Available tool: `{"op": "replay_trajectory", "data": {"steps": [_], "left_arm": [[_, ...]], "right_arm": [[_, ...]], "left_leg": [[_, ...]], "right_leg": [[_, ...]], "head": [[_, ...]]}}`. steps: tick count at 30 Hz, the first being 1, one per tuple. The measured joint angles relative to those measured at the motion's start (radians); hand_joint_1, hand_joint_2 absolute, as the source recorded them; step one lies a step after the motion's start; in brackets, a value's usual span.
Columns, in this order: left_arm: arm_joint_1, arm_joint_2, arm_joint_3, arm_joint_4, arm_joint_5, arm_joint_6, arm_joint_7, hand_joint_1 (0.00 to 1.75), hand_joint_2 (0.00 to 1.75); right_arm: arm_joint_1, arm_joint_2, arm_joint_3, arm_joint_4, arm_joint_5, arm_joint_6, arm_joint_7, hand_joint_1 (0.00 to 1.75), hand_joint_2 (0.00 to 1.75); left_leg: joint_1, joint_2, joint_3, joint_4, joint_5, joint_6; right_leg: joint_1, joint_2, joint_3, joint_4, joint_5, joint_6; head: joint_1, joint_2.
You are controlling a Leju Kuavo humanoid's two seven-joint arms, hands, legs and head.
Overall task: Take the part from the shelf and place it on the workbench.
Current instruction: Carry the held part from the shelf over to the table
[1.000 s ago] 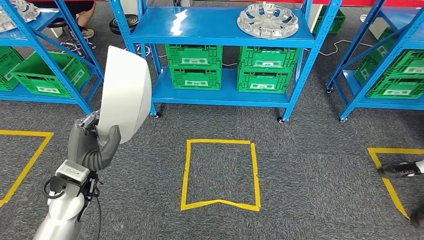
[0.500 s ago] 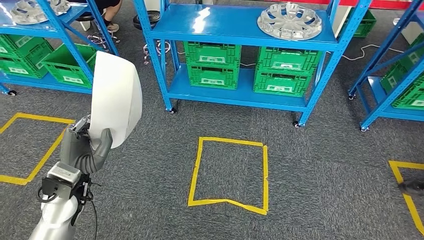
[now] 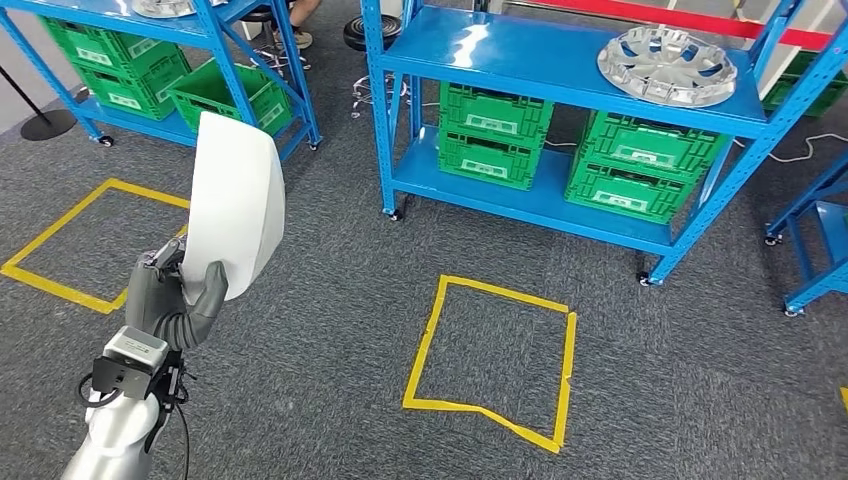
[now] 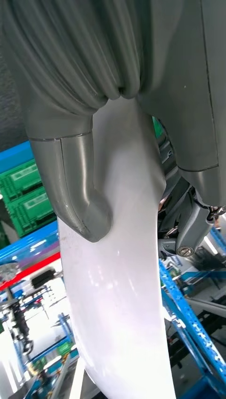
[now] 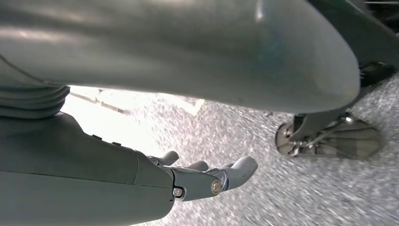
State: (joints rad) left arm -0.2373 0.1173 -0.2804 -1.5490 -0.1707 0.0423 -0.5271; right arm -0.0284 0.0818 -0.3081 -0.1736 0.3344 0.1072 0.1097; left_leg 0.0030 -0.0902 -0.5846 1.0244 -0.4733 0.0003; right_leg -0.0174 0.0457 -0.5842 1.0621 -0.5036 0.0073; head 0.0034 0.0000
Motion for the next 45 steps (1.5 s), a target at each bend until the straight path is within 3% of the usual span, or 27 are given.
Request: {"op": "replay_trajectory", "data": {"steps": [1, 3, 4, 6, 8, 10, 11, 12, 14, 15, 17, 19, 21, 23, 24, 25, 26, 28, 30, 32, 34, 36, 38, 40, 41, 42, 45], "left_arm": [[0.0, 0.0, 0.001, 0.001, 0.0, 0.0, -0.002, 1.75, 1.75], [0.0, 0.0, 0.004, 0.004, 0.001, 0.0, -0.006, 1.75, 1.75], [0.001, 0.001, 0.006, 0.005, 0.001, 0.0, -0.008, 1.75, 1.75], [-0.004, 0.002, 0.008, 0.009, 0.001, 0.0, -0.011, 1.75, 1.75], [-0.009, 0.002, 0.009, 0.015, 0.001, 0.0, -0.012, 1.75, 1.75], [-0.011, 0.001, 0.009, 0.024, 0.001, -0.003, -0.013, 1.75, 1.75], [-0.013, 0.001, 0.008, 0.03, 0.002, -0.006, -0.015, 1.75, 1.75], [-0.016, 0.002, 0.009, 0.035, 0.002, -0.009, -0.017, 1.75, 1.75], [-0.028, 0.004, 0.009, 0.043, 0.006, -0.014, -0.023, 1.75, 1.75], [-0.035, 0.005, 0.009, 0.046, 0.008, -0.015, -0.026, 1.75, 1.75], [-0.044, 0.007, 0.009, 0.053, 0.011, -0.016, -0.03, 1.75, 1.75], [-0.046, 0.008, 0.009, 0.06, 0.012, -0.017, -0.031, 1.75, 1.75], [-0.049, 0.008, 0.009, 0.066, 0.01, -0.017, -0.035, 1.75, 1.75], [-0.052, 0.005, 0.008, 0.074, 0.003, -0.017, -0.04, 1.75, 1.75], [-0.051, 0.004, 0.007, 0.078, -0.001, -0.016, -0.04, 1.75, 1.75], [-0.05, 0.002, 0.006, 0.082, -0.004, -0.016, -0.041, 1.75, 1.75], [-0.049, 0.001, 0.006, 0.086, -0.007, -0.016, -0.041, 1.75, 1.75], [-0.05, 0.0, 0.005, 0.093, -0.011, -0.016, -0.041, 1.75, 1.75], [-0.056, -0.001, 0.005, 0.098, -0.014, -0.016, -0.039, 1.75, 1.75], [-0.062, -0.002, 0.005, 0.1, -0.019, -0.016, -0.035, 1.75, 1.75], [-0.063, -0.002, 0.003, 0.101, -0.024, -0.016, -0.031, 1.75, 1.75], [-0.066, -0.003, -0.001, 0.102, -0.029, -0.016, -0.026, 1.75, 1.75], [-0.071, -0.006, -0.005, 0.102, -0.031, -0.015, -0.023, 1.75, 1.75], [-0.073, -0.008, -0.008, 0.102, -0.035, -0.015, -0.015, 1.75, 1.75], [-0.072, -0.01, -0.009, 0.102, -0.038, -0.016, -0.009, 1.75, 1.75], [-0.072, -0.011, -0.01, 0.102, -0.04, -0.017, -0.004, 1.75, 1.75], [-0.076, -0.016, -0.012, 0.096, -0.045, -0.02, 0.003, 1.75, 1.75]], "right_arm": [[-0.001, 0.0, 0.001, 0.0, 0.001, 0.0, -0.001, 0.0, 0.0], [-0.003, -0.001, 0.005, 0.0, 0.001, 0.001, -0.002, 0.0, 0.0], [-0.004, -0.001, 0.007, 0.0, 0.002, 0.002, -0.002, 0.0, 0.0], [-0.005, -0.001, 0.009, 0.0, 0.003, 0.004, -0.003, 0.0, 0.0], [-0.004, -0.001, 0.01, 0.0, 0.005, 0.007, -0.003, 0.0, 0.0], [-0.002, -0.001, 0.011, 0.0, 0.007, 0.008, -0.002, 0.0, 0.0], [-0.002, -0.002, 0.011, 0.0, 0.007, 0.008, -0.002, 0.0, 0.0], [-0.003, -0.001, 0.011, 0.0, 0.007, 0.008, -0.002, 0.0, 0.0], [-0.006, -0.001, 0.011, 0.0, 0.007, 0.007, -0.002, 0.0, 0.0], [-0.007, 0.0, 0.011, 0.0, 0.007, 0.006, -0.002, 0.0, 0.0], [-0.008, 0.0, 0.011, 0.0, 0.007, 0.003, -0.002, 0.0, 0.0], [-0.01, 0.0, 0.012, 0.0, 0.007, 0.0, -0.001, 0.0, 0.0], [-0.01, 0.0, 0.012, 0.0, 0.007, -0.003, 0.001, 0.0, 0.0], [-0.008, 0.001, 0.012, 0.0, 0.006, -0.005, 0.003, 0.0, 0.0], [-0.006, 0.001, 0.012, 0.0, 0.005, -0.005, 0.003, 0.0, 0.0], [-0.004, 0.001, 0.012, 0.0, 0.004, -0.006, 0.004, 0.0, 0.0], [-0.003, 0.001, 0.012, 0.0, 0.004, -0.006, 0.004, 0.0, 0.0], [-0.003, 0.001, 0.012, 0.0, 0.004, -0.006, 0.003, 0.0, 0.0], [-0.005, 0.001, 0.012, 0.0, 0.002, -0.007, 0.003, 0.0, 0.0], [-0.008, 0.002, 0.012, 0.0, 0.001, -0.008, 0.004, 0.0, 0.0], [-0.011, 0.003, 0.012, 0.0, 0.0, -0.01, 0.003, 0.0, 0.0], [-0.011, 0.005, 0.012, 0.0, 0.0, -0.011, 0.003, 0.0, 0.0], [-0.009, 0.006, 0.012, 0.0, -0.002, -0.011, 0.003, 0.0, 0.0], [-0.006, 0.006, 0.012, 0.0, -0.003, -0.011, 0.004, 0.0, 0.0], [-0.005, 0.006, 0.012, 0.0, -0.004, -0.011, 0.004, 0.0, 0.0], [-0.005, 0.006, 0.012, 0.0, -0.005, -0.011, 0.004, 0.0, 0.0], [-0.007, 0.007, 0.012, 0.0, -0.006, -0.011, 0.004, 0.0, 0.0]], "left_leg": [[0.0, -0.009, -0.004, 0.002, 0.0, -0.007], [0.003, -0.026, -0.011, -0.001, 0.005, -0.022], [0.003, -0.022, -0.014, 0.001, 0.004, -0.028], [0.003, 0.018, -0.041, 0.051, -0.026, -0.038], [0.003, 0.067, -0.096, 0.172, -0.087, -0.046], [0.007, 0.082, -0.138, 0.266, -0.118, -0.051], [0.008, 0.085, -0.135, 0.263, -0.107, -0.052], [0.008, 0.09, -0.111, 0.221, -0.081, -0.051], [0.005, 0.127, -0.034, 0.081, -0.026, -0.045], [0.002, 0.146, -0.005, 0.028, -0.011, -0.039], [-0.004, 0.16, 0.008, -0.008, -0.008, -0.025], [-0.003, 0.135, 0.004, -0.011, 0.0, -0.012], [0.001, 0.114, 0.003, -0.016, 0.008, 0.001], [0.003, 0.093, -0.001, -0.017, 0.013, 0.01], [0.002, 0.081, -0.004, -0.016, 0.015, 0.013], [0.001, 0.068, -0.006, -0.015, 0.015, 0.014], [0.0, 0.055, -0.007, -0.013, 0.016, 0.014], [0.0, 0.03, -0.008, -0.007, 0.015, 0.012], [0.0, 0.007, -0.013, 0.001, 0.014, 0.004], [0.001, -0.01, -0.02, 0.004, 0.015, -0.01], [0.003, -0.023, -0.026, 0.001, 0.019, -0.024], [0.002, 0.006, -0.042, 0.03, 0.0, -0.035], [0.002, 0.057, -0.09, 0.133, -0.059, -0.043], [0.006, 0.078, -0.144, 0.25, -0.107, -0.051], [0.008, 0.081, -0.152, 0.27, -0.107, -0.054], [0.009, 0.085, -0.139, 0.25, -0.09, -0.055], [0.008, 0.132, -0.031, 0.056, -0.01, -0.048]], "right_leg": [[0.001, 0.008, 0.009, -0.021, 0.002, -0.003], [0.003, -0.007, 0.009, -0.025, 0.004, -0.014], [0.004, -0.017, 0.011, -0.03, 0.007, -0.021], [0.001, -0.039, 0.014, -0.039, 0.013, -0.035], [0.002, -0.06, 0.013, -0.041, 0.014, -0.041], [0.003, -0.083, 0.012, -0.04, 0.013, -0.042], [0.003, -0.095, 0.012, -0.04, 0.013, -0.041], [0.003, -0.106, 0.013, -0.04, 0.013, -0.04], [0.005, -0.125, 0.016, -0.039, 0.01, -0.036], [0.008, -0.134, 0.018, -0.038, 0.009, -0.031], [0.013, -0.151, 0.02, -0.039, 0.008, -0.019], [0.011, -0.163, 0.022, -0.039, 0.007, -0.007], [0.007, -0.127, 0.006, 0.003, -0.023, 0.003], [0.004, -0.071, -0.051, 0.123, -0.087, 0.008], [0.005, -0.058, -0.085, 0.192, -0.115, 0.008], [0.005, -0.052, -0.109, 0.237, -0.125, 0.008], [0.005, -0.05, -0.116, 0.247, -0.117, 0.007], [0.005, -0.04, -0.076, 0.156, -0.053, 0.003], [0.003, -0.005, -0.018, 0.029, -0.004, -0.003], [0.006, 0.013, 0.001, -0.019, 0.005, -0.009], [0.007, -0.006, 0.003, -0.025, 0.011, -0.021], [0.005, -0.026, 0.007, -0.034, 0.018, -0.035], [0.005, -0.046, 0.009, -0.039, 0.02, -0.043], [0.007, -0.069, 0.008, -0.039, 0.018, -0.046], [0.007, -0.081, 0.008, -0.038, 0.018, -0.046], [0.007, -0.092, 0.009, -0.038, 0.017, -0.045], [0.01, -0.12, 0.014, -0.035, 0.011, -0.036]], "head": [[0.0, 0.0], [0.0, 0.0], [-0.001, 0.0], [-0.006, 0.0], [-0.011, 0.0], [-0.012, 0.0], [-0.012, 0.0], [-0.012, 0.0], [-0.012, 0.0], [-0.011, 0.0], [-0.01, 0.0], [-0.01, 0.0], [-0.008, 0.0], [-0.005, 0.0], [-0.004, 0.0], [-0.004, 0.0], [-0.004, 0.0], [-0.004, 0.0], [-0.004, 0.0], [-0.004, 0.0], [-0.004, 0.0], [-0.008, 0.0], [-0.012, 0.0], [-0.012, 0.0], [-0.013, 0.0], [-0.013, 0.0], [-0.012, 0.0]]}}
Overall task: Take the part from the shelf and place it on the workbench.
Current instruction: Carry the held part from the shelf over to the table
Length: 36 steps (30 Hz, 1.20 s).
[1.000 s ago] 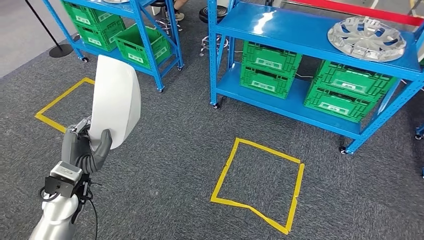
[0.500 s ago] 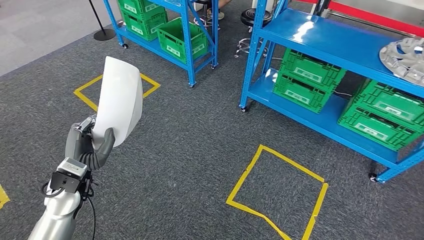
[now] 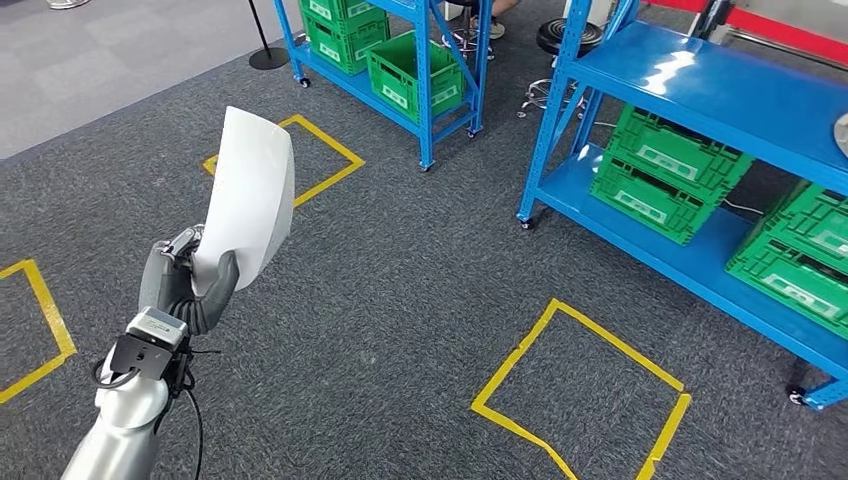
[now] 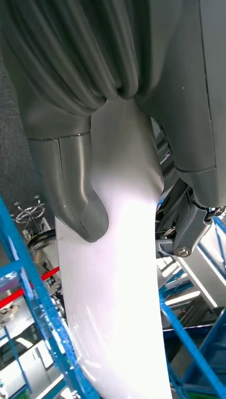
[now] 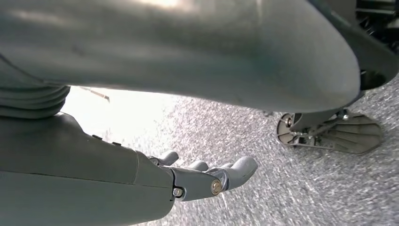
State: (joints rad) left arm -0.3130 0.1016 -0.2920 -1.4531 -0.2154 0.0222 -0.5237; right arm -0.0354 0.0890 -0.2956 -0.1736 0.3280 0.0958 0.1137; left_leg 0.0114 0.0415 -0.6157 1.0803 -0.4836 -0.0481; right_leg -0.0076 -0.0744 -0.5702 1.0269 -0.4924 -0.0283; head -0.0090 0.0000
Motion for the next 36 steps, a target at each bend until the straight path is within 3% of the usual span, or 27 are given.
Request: {"op": "replay_trajectory", "data": {"steps": [2, 4, 6, 7, 9, 10, 11, 12, 13, 15, 17, 19, 21, 22, 24, 26, 27, 28, 30, 32, 33, 35, 36], "left_arm": [[-0.002, -0.004, -0.002, -0.004, -0.002, -0.001, 0.001, 1.75, 1.75], [-0.003, -0.006, -0.003, -0.006, -0.003, -0.001, 0.002, 1.75, 1.75], [-0.004, -0.008, -0.003, -0.01, -0.003, -0.001, 0.002, 1.75, 1.75], [-0.006, -0.01, -0.004, -0.011, -0.003, -0.001, 0.002, 1.75, 1.75], [-0.008, -0.014, -0.005, -0.011, -0.003, -0.002, 0.003, 1.75, 1.75], [-0.007, -0.016, -0.006, -0.011, -0.003, -0.002, 0.003, 1.75, 1.75], [-0.006, -0.017, -0.007, -0.011, -0.003, -0.002, 0.003, 1.75, 1.75], [-0.005, -0.017, -0.008, -0.011, -0.003, -0.003, 0.004, 1.75, 1.75], [-0.005, -0.018, -0.008, -0.011, -0.004, -0.004, 0.005, 1.75, 1.75], [-0.006, -0.019, -0.008, -0.011, -0.006, -0.009, 0.009, 1.75, 1.75], [-0.007, -0.022, -0.008, -0.014, -0.011, -0.018, 0.016, 1.75, 1.75], [-0.007, -0.023, -0.009, -0.019, -0.014, -0.024, 0.024, 1.75, 1.75], [-0.007, -0.023, -0.011, -0.024, -0.015, -0.027, 0.029, 1.75, 1.75], [-0.008, -0.023, -0.011, -0.026, -0.015, -0.028, 0.031, 1.75, 1.75], [-0.008, -0.024, -0.013, -0.029, -0.016, -0.03, 0.035, 1.75, 1.75], [-0.004, -0.026, -0.015, -0.031, -0.017, -0.03, 0.041, 1.75, 1.75], [-0.001, -0.026, -0.015, -0.031, -0.018, -0.03, 0.043, 1.75, 1.75], [0.001, -0.026, -0.016, -0.031, -0.019, -0.03, 0.044, 1.75, 1.75], [0.0, -0.026, -0.016, -0.031, -0.021, -0.03, 0.043, 1.75, 1.75], [-0.003, -0.026, -0.016, -0.031, -0.021, -0.03, 0.039, 1.75, 1.75], [-0.004, -0.025, -0.016, -0.03, -0.02, -0.03, 0.035, 1.75, 1.75], [-0.003, -0.023, -0.016, -0.027, -0.017, -0.03, 0.026, 1.75, 1.75], [-0.003, -0.021, -0.016, -0.026, -0.016, -0.03, 0.019, 1.75, 1.75]], "right_arm": [[-0.001, 0.0, 0.0, 0.0, 0.0, 0.0, 0.0, 0.0, 0.0], [-0.002, 0.0, 0.0, 0.0, 0.0, 0.0, 0.0, 0.0, 0.0], [-0.003, 0.001, 0.0, 0.0, 0.0, 0.0, 0.0, 0.0, 0.0], [-0.003, 0.001, 0.0, 0.0, 0.0, 0.0, 0.0, 0.0, 0.0], [-0.001, 0.001, 0.0, 0.0, 0.0, 0.0, 0.0, 0.0, 0.0], [0.001, 0.001, 0.0, 0.0, 0.0, 0.0, 0.0, 0.0, 0.0], [0.002, 0.001, 0.0, 0.0, 0.0, 0.0, 0.0, 0.0, 0.0], [0.003, 0.001, 0.0, 0.0, 0.0, 0.0, 0.0, 0.0, 0.0], [0.003, 0.001, 0.0, 0.0, -0.001, -0.001, 0.0, 0.0, 0.0], [0.002, 0.001, 0.0, 0.0, -0.002, -0.003, 0.002, 0.0, 0.0], [0.001, 0.002, 0.0, 0.0, -0.004, -0.004, 0.007, 0.0, 0.0], [0.0, 0.002, 0.0, 0.0, -0.005, -0.005, 0.011, 0.0, 0.0], [0.0, 0.002, 0.0, 0.0, -0.006, -0.006, 0.011, 0.0, 0.0], [0.0, 0.002, 0.0, 0.0, -0.006, -0.007, 0.011, 0.0, 0.0], [0.002, 0.002, 0.0, 0.0, -0.006, -0.007, 0.01, 0.0, 0.0], [0.005, 0.002, 0.0, 0.0, -0.006, -0.008, 0.01, 0.0, 0.0], [0.006, 0.002, 0.0, 0.0, -0.006, -0.007, 0.009, 0.0, 0.0], [0.006, 0.002, 0.0, 0.0, -0.006, -0.007, 0.008, 0.0, 0.0], [0.005, 0.003, 0.0, 0.0, -0.005, -0.003, 0.006, 0.0, 0.0], [0.004, 0.003, 0.0, 0.0, -0.003, 0.001, 0.006, 0.0, 0.0], [0.003, 0.003, 0.0, 0.0, -0.002, 0.002, 0.006, 0.0, 0.0], [0.002, 0.003, 0.0, 0.0, 0.001, 0.004, 0.007, 0.0, 0.0], [0.001, 0.003, 0.0, -0.001, 0.001, 0.004, 0.008, 0.0, 0.0]], "left_leg": [[-0.005, 0.017, 0.031, -0.059, 0.013, 0.013], [-0.008, -0.003, 0.029, -0.061, 0.017, 0.028], [-0.005, -0.022, 0.03, -0.07, 0.024, 0.041], [-0.003, -0.031, 0.032, -0.074, 0.028, 0.048], [-0.002, -0.05, 0.029, -0.075, 0.03, 0.055], [-0.003, -0.061, 0.027, -0.074, 0.031, 0.056], [-0.003, -0.073, 0.025, -0.072, 0.031, 0.057], [-0.003, -0.085, 0.024, -0.07, 0.031, 0.057], [-0.003, -0.097, 0.024, -0.068, 0.031, 0.055], [-0.003, -0.12, 0.021, -0.06, 0.028, 0.048], [-0.004, -0.138, 0.014, -0.053, 0.026, 0.034], [-0.001, -0.155, 0.007, -0.056, 0.029, 0.018], [0.001, -0.137, -0.003, -0.042, 0.021, 0.008], [0.0, -0.113, -0.018, -0.01, 0.001, 0.004], [-0.001, -0.064, -0.073, 0.109, -0.062, -0.002], [0.0, -0.052, -0.121, 0.212, -0.101, -0.006], [0.0, -0.049, -0.122, 0.218, -0.094, -0.007], [0.0, -0.046, -0.103, 0.184, -0.071, -0.006], [-0.002, -0.013, -0.028, 0.046, -0.012, 0.0], [-0.007, 0.017, 0.022, -0.045, 0.014, 0.014], [-0.01, 0.019, 0.025, -0.053, 0.013, 0.022], [-0.009, -0.003, 0.025, -0.058, 0.019, 0.036], [-0.008, -0.013, 0.026, -0.062, 0.023, 0.042]], "right_leg": [[0.004, -0.015, 0.003, 0.001, -0.003, 0.012], [0.004, -0.031, 0.007, -0.001, -0.004, 0.025], [-0.001, -0.01, 0.002, 0.02, -0.023, 0.037], [-0.003, 0.013, -0.015, 0.058, -0.047, 0.041], [-0.004, 0.058, -0.079, 0.19, -0.111, 0.046], [-0.004, 0.067, -0.112, 0.252, -0.133, 0.047], [-0.004, 0.07, -0.132, 0.287, -0.137, 0.047], [-0.004, 0.072, -0.132, 0.28, -0.12, 0.047], [-0.006, 0.075, -0.114, 0.238, -0.087, 0.046], [-0.011, 0.108, -0.051, 0.1, -0.021, 0.044], [-0.012, 0.135, -0.017, 0.023, 0.0, 0.038], [-0.008, 0.124, -0.015, 0.016, -0.001, 0.025], [-0.008, 0.104, -0.011, 0.009, 0.004, 0.01], [-0.008, 0.093, -0.009, 0.005, 0.005, 0.004], [-0.007, 0.072, -0.007, 0.003, 0.004, -0.005], [-0.005, 0.049, -0.007, 0.003, 0.003, -0.007], [-0.004, 0.038, -0.007, 0.004, 0.002, -0.007], [-0.004, 0.027, -0.006, 0.004, 0.001, -0.006], [-0.002, 0.008, -0.002, 0.006, -0.004, 0.0], [0.003, -0.008, 0.003, 0.008, -0.009, 0.009], [0.005, -0.015, 0.005, 0.007, -0.01, 0.015], [0.003, -0.027, 0.01, 0.005, -0.012, 0.027], [0.001, -0.018, 0.008, 0.013, -0.02, 0.032]], "head": [[0.001, 0.0], [0.001, 0.0], [0.002, 0.0], [0.004, 0.0], [0.007, 0.0], [0.007, 0.0], [0.007, 0.0], [0.007, 0.0], [0.007, 0.0], [0.007, 0.0], [0.007, 0.0], [0.007, 0.0], [0.005, 0.0], [0.003, 0.0], [0.0, 0.0], [0.0, 0.0], [0.0, 0.0], [0.0, 0.0], [0.0, 0.0], [0.001, 0.0], [0.001, 0.0], [0.001, 0.0], [0.002, 0.0]]}}
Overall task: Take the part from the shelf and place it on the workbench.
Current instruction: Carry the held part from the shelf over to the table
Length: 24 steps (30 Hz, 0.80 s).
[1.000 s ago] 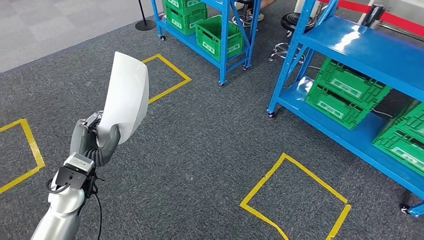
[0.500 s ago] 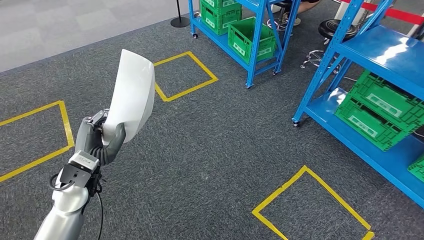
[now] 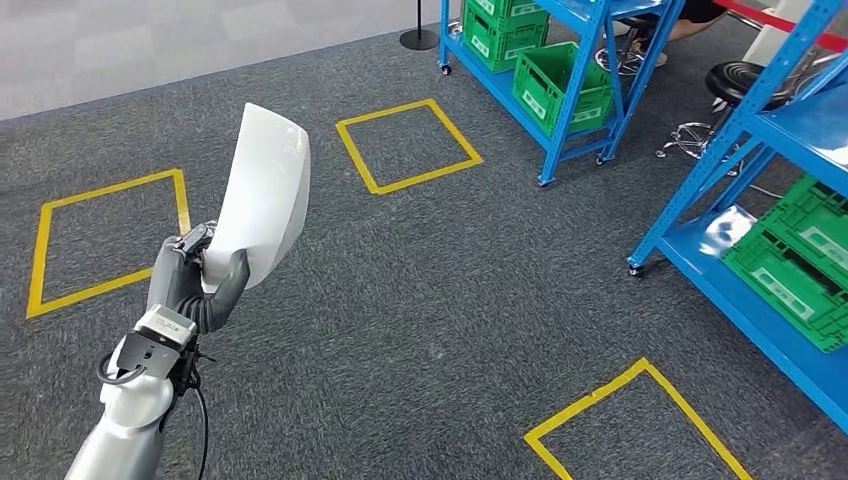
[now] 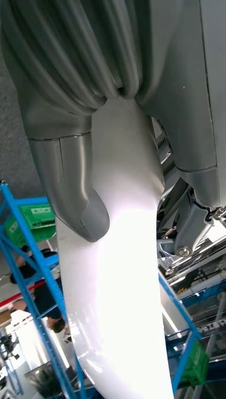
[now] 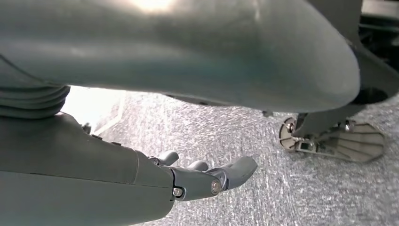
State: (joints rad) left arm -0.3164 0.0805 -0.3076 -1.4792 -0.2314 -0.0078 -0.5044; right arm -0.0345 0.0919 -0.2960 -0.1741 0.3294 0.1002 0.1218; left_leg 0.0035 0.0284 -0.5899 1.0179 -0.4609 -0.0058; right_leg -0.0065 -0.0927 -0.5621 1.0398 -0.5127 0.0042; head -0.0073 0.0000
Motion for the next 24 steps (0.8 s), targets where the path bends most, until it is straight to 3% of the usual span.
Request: {"op": "replay_trajectory", "data": {"steps": [2, 4, 5, 6, 7, 10, 12, 14, 16, 18, 20, 21, 22, 24], "left_arm": [[0.0, 0.0, 0.0, 0.003, 0.001, 0.0, -0.01, 1.75, 1.75], [0.0, -0.001, 0.0, 0.01, 0.001, 0.001, -0.015, 1.75, 1.75], [0.0, -0.001, -0.001, 0.014, 0.001, 0.001, -0.016, 1.75, 1.75], [0.001, -0.001, -0.001, 0.017, 0.001, 0.001, -0.016, 1.75, 1.75], [0.0, -0.001, -0.001, 0.021, 0.001, 0.001, -0.016, 1.75, 1.75], [-0.005, -0.002, -0.001, 0.026, 0.001, 0.001, -0.017, 1.75, 1.75], [-0.011, -0.002, -0.002, 0.029, 0.001, 0.001, -0.019, 1.75, 1.75], [-0.015, -0.002, -0.002, 0.032, 0.001, 0.001, -0.019, 1.75, 1.75], [-0.017, -0.002, -0.002, 0.033, 0.001, 0.001, -0.019, 1.75, 1.75], [-0.021, -0.003, -0.002, 0.035, 0.001, 0.001, -0.019, 1.75, 1.75], [-0.019, -0.004, -0.004, 0.036, 0.001, 0.001, -0.017, 1.75, 1.75], [-0.016, -0.004, -0.004, 0.037, 0.001, 0.001, -0.016, 1.75, 1.75], [-0.014, -0.004, -0.005, 0.036, 0.0, 0.001, -0.013, 1.75, 1.75], [-0.012, -0.004, -0.006, 0.03, -0.001, 0.001, -0.009, 1.75, 1.75]], "right_arm": [[0.0, 0.0, 0.0, 0.0, 0.0, 0.0, 0.0, 0.0, 0.0], [0.003, 0.0, 0.0, 0.0, 0.0, -0.001, -0.003, 0.0, 0.0], [0.004, 0.0, 0.0, 0.0, 0.0, -0.002, -0.006, 0.0, 0.0], [0.006, 0.0, 0.0, 0.0, 0.001, -0.002, -0.008, 0.0, 0.0], [0.007, 0.0, 0.0, 0.0, 0.002, -0.003, -0.011, 0.0, 0.0], [0.006, 0.0, 0.0, 0.0, 0.004, -0.005, -0.013, 0.0, 0.0], [0.003, 0.0, 0.0, 0.0, 0.005, -0.007, -0.012, 0.0, 0.0], [0.0, 0.0, 0.0, 0.0, 0.006, -0.008, -0.012, 0.0, 0.0], [-0.001, 0.0, 0.0, 0.0, 0.006, -0.009, -0.013, 0.0, 0.0], [0.0, -0.001, 0.0, 0.0, 0.006, -0.01, -0.012, 0.0, 0.0], [0.003, -0.001, 0.0, 0.0, 0.006, -0.014, -0.01, 0.0, 0.0], [0.004, -0.001, 0.0, 0.0, 0.006, -0.015, -0.009, 0.0, 0.0], [0.004, -0.001, 0.0, 0.0, 0.006, -0.015, -0.009, 0.0, 0.0], [0.004, -0.001, 0.0, 0.0, 0.007, -0.013, -0.01, 0.0, 0.0]], "left_leg": [[0.004, -0.019, 0.002, -0.007, 0.006, 0.012], [0.003, -0.039, 0.0, -0.006, 0.007, 0.016], [0.002, -0.051, -0.001, -0.005, 0.007, 0.017], [0.002, -0.063, -0.001, -0.003, 0.007, 0.017], [0.002, -0.076, -0.002, -0.001, 0.006, 0.017], [0.003, -0.111, -0.004, 0.008, 0.003, 0.007], [0.003, -0.128, -0.009, 0.01, 0.004, -0.007], [0.005, -0.139, -0.013, 0.005, 0.007, -0.021], [0.005, -0.11, -0.027, 0.03, -0.01, -0.031], [0.004, -0.059, -0.075, 0.132, -0.068, -0.037], [0.005, -0.04, -0.134, 0.258, -0.123, -0.043], [0.005, -0.038, -0.146, 0.286, -0.126, -0.044], [0.006, -0.035, -0.138, 0.272, -0.111, -0.044], [0.005, -0.009, -0.07, 0.146, -0.049, -0.04]], "right_leg": [[-0.004, 0.044, -0.032, 0.073, -0.044, 0.008], [-0.005, 0.08, -0.1, 0.206, -0.102, 0.011], [-0.004, 0.086, -0.128, 0.256, -0.115, 0.011], [-0.004, 0.089, -0.141, 0.273, -0.108, 0.011], [-0.005, 0.091, -0.133, 0.248, -0.082, 0.01], [-0.009, 0.124, -0.047, 0.056, 0.01, 0.006], [-0.006, 0.138, -0.026, 0.005, 0.021, 0.0], [-0.003, 0.122, -0.024, 0.0, 0.026, -0.013], [-0.004, 0.105, -0.02, -0.008, 0.031, -0.027], [-0.003, 0.086, -0.018, -0.013, 0.033, -0.037], [-0.001, 0.066, -0.019, -0.013, 0.032, -0.041], [0.0, 0.056, -0.019, -0.013, 0.031, -0.041], [0.0, 0.046, -0.019, -0.012, 0.03, -0.041], [0.001, 0.026, -0.016, -0.01, 0.027, -0.037]], "head": [[0.003, 0.0], [0.006, 0.0], [0.006, 0.0], [0.006, 0.0], [0.006, 0.0], [0.006, 0.0], [0.006, 0.0], [0.006, 0.0], [0.004, 0.0], [0.002, 0.0], [0.001, 0.0], [0.001, 0.0], [0.001, 0.0], [0.001, 0.0]]}}
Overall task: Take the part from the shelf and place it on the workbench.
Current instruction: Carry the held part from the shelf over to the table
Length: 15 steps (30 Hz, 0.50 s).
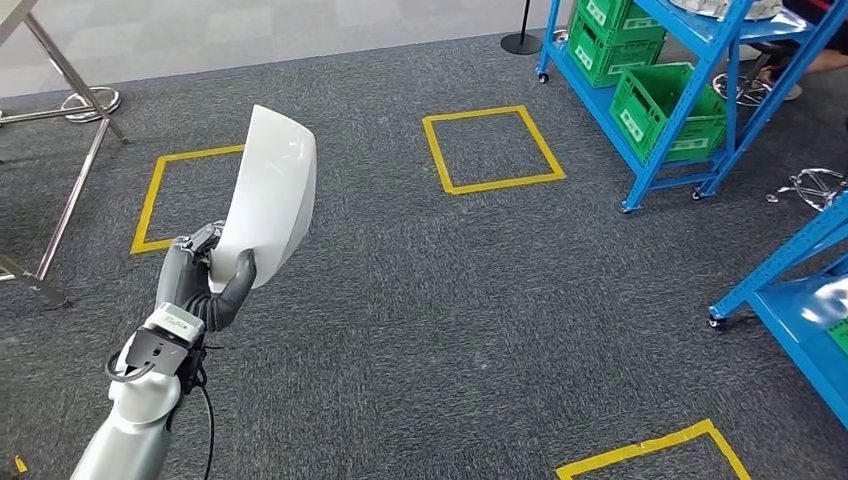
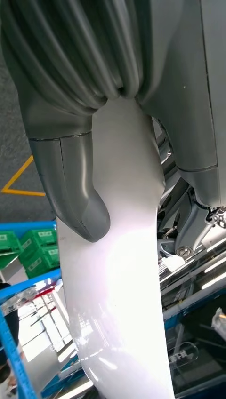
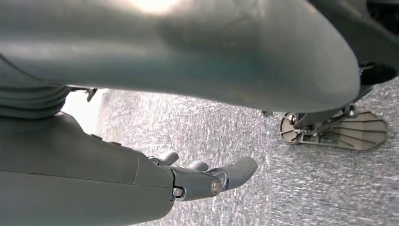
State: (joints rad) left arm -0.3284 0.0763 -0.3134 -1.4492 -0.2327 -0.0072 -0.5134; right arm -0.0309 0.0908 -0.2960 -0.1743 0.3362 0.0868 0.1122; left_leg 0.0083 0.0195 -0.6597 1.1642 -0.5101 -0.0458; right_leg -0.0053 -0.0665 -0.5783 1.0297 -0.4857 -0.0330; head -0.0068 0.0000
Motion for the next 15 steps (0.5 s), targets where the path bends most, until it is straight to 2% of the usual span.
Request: {"op": "replay_trajectory", "data": {"steps": [2, 3, 5, 6, 8, 9, 10, 11, 12, 13, 14, 15], "left_arm": [[-0.001, -0.001, -0.001, -0.009, -0.002, 0.0, 0.005, 1.75, 1.75], [-0.002, -0.001, -0.001, -0.013, -0.003, 0.0, 0.007, 1.75, 1.75], [-0.002, -0.001, -0.001, -0.017, -0.003, 0.0, 0.009, 1.75, 1.75], [-0.002, -0.001, -0.001, -0.019, -0.003, 0.0, 0.009, 1.75, 1.75], [-0.004, -0.001, -0.001, -0.024, -0.003, 0.001, 0.01, 1.75, 1.75], [-0.004, -0.002, -0.001, -0.026, -0.004, 0.001, 0.01, 1.75, 1.75], [-0.002, -0.002, -0.001, -0.026, -0.004, 0.001, 0.01, 1.75, 1.75], [0.002, -0.003, -0.001, -0.026, -0.004, 0.001, 0.01, 1.75, 1.75], [0.008, -0.003, -0.001, -0.026, -0.004, 0.001, 0.01, 1.75, 1.75], [0.013, -0.003, -0.001, -0.026, -0.004, 0.001, 0.011, 1.75, 1.75], [0.017, -0.003, -0.001, -0.026, -0.004, 0.001, 0.011, 1.75, 1.75], [0.019, -0.003, -0.001, -0.027, -0.004, 0.001, 0.01, 1.75, 1.75]], "right_arm": [[-0.001, 0.0, 0.0, 0.0, 0.002, 0.001, -0.001, 0.0, 0.0], [-0.001, 0.0, 0.0, 0.0, 0.003, 0.002, -0.001, 0.0, 0.0], [-0.002, 0.0, 0.0, 0.0, 0.004, 0.002, -0.001, 0.0, 0.0], [-0.003, 0.0, 0.0, 0.0, 0.005, 0.002, -0.001, 0.0, 0.0], [-0.004, 0.0, 0.0, 0.0, 0.005, 0.002, -0.003, 0.0, 0.0], [-0.004, 0.0, 0.0, 0.0, 0.006, 0.004, -0.004, 0.0, 0.0], [-0.003, 0.0, 0.0, 0.0, 0.006, 0.006, -0.005, 0.0, 0.0], [-0.001, 0.0, 0.0, 0.0, 0.007, 0.008, -0.006, 0.0, 0.0], [0.001, 0.0, 0.0, 0.0, 0.008, 0.012, -0.007, 0.0, 0.0], [0.003, 0.0, 0.0, 0.0, 0.008, 0.014, -0.008, 0.0, 0.0], [0.004, 0.0, 0.0, 0.0, 0.009, 0.016, -0.009, 0.0, 0.0], [0.004, 0.0, 0.0, 0.0, 0.009, 0.017, -0.01, 0.0, 0.0]], "left_leg": [[-0.005, 0.035, 0.062, -0.114, 0.038, 0.011], [-0.007, 0.043, 0.074, -0.137, 0.042, 0.018], [-0.01, 0.023, 0.072, -0.142, 0.045, 0.032], [-0.009, 0.012, 0.073, -0.146, 0.048, 0.038], [-0.004, -0.008, 0.076, -0.153, 0.055, 0.05], [-0.002, -0.018, 0.076, -0.154, 0.057, 0.054], [-0.002, -0.028, 0.074, -0.154, 0.057, 0.056], [-0.002, -0.039, 0.073, -0.153, 0.057, 0.057], [-0.002, -0.051, 0.073, -0.153, 0.057, 0.057], [-0.002, -0.064, 0.073, -0.151, 0.057, 0.057], [-0.002, -0.076, 0.073, -0.149, 0.057, 0.056], [0.0, -0.088, 0.073, -0.147, 0.056, 0.054]], "right_leg": [[0.004, -0.017, 0.004, 0.003, -0.006, 0.009], [0.006, -0.025, 0.006, 0.004, -0.008, 0.014], [0.007, -0.042, 0.011, 0.001, -0.01, 0.026], [0.004, -0.038, 0.013, 0.004, -0.014, 0.032], [-0.001, 0.005, -0.007, 0.056, -0.049, 0.044], [-0.003, 0.034, -0.034, 0.113, -0.079, 0.048], [-0.003, 0.052, -0.069, 0.182, -0.112, 0.051], [-0.003, 0.059, -0.103, 0.246, -0.134, 0.052], [-0.003, 0.061, -0.125, 0.284, -0.14, 0.053], [-0.004, 0.063, -0.128, 0.283, -0.125, 0.052], [-0.005, 0.066, -0.111, 0.242, -0.093, 0.051], [-0.007, 0.076, -0.08, 0.173, -0.054, 0.05]], "head": [[0.001, 0.0], [0.001, 0.0], [0.001, 0.0], [0.001, 0.0], [0.003, 0.0], [0.004, 0.0], [0.005, 0.0], [0.005, 0.0], [0.006, 0.0], [0.006, 0.0], [0.006, 0.0], [0.006, 0.0]]}}
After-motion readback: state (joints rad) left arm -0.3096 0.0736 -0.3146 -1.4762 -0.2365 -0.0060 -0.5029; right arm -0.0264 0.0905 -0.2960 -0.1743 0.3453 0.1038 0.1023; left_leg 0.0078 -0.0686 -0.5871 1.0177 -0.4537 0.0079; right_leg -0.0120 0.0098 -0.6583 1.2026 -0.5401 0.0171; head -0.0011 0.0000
